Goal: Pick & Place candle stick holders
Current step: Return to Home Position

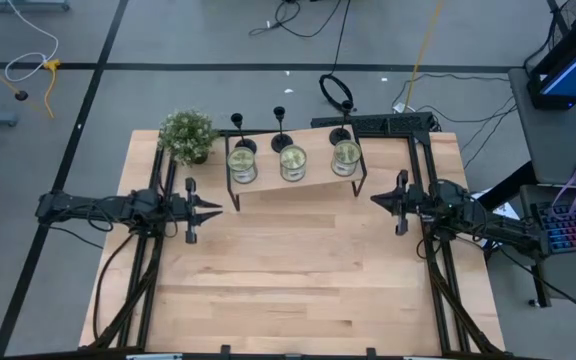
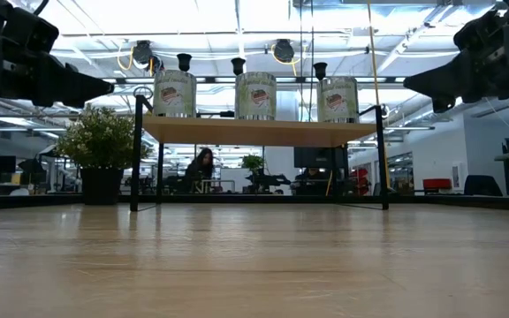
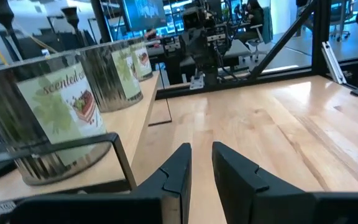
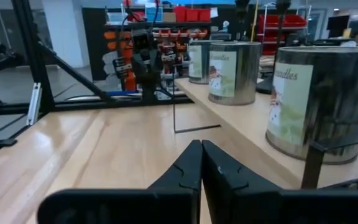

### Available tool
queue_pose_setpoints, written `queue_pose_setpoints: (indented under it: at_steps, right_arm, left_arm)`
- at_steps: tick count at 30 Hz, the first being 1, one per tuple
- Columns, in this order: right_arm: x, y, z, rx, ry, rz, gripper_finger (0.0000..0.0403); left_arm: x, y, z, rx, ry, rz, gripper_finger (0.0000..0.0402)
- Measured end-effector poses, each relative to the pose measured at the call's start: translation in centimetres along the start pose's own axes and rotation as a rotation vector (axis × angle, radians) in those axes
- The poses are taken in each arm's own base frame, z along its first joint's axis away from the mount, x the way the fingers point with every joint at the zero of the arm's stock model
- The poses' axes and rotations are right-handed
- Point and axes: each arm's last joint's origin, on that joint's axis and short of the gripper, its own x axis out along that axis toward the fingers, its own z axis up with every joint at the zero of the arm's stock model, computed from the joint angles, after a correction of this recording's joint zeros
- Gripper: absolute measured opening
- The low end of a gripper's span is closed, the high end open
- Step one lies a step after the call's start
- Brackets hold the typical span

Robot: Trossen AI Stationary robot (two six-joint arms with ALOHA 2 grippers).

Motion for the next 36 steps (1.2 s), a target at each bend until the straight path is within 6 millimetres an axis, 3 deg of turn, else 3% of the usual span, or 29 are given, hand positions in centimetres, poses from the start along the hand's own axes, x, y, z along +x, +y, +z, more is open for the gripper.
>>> queue_pose_setpoints:
  at_steps: [5,9,36]
  right_arm:
    - [0.22,-0.06,-0.47,-0.005,-0.045,-0.002,0.0001]
    - [0.17,-0.02,0.26,0.004,-0.140,0.005,0.0001]
    - [0.22,-0.03,-0.07,0.009,-0.109,0.007,0.0004]
  left_arm:
    - [0.00,-0.01,-0.07,-0.006,0.008,-0.001,0.0069]
    - [0.00,-0.01,-0.05,-0.013,0.005,-0.001,0.0069]
    - [0.00,0.00,-0.02,-0.013,0.003,0.000,0.0069]
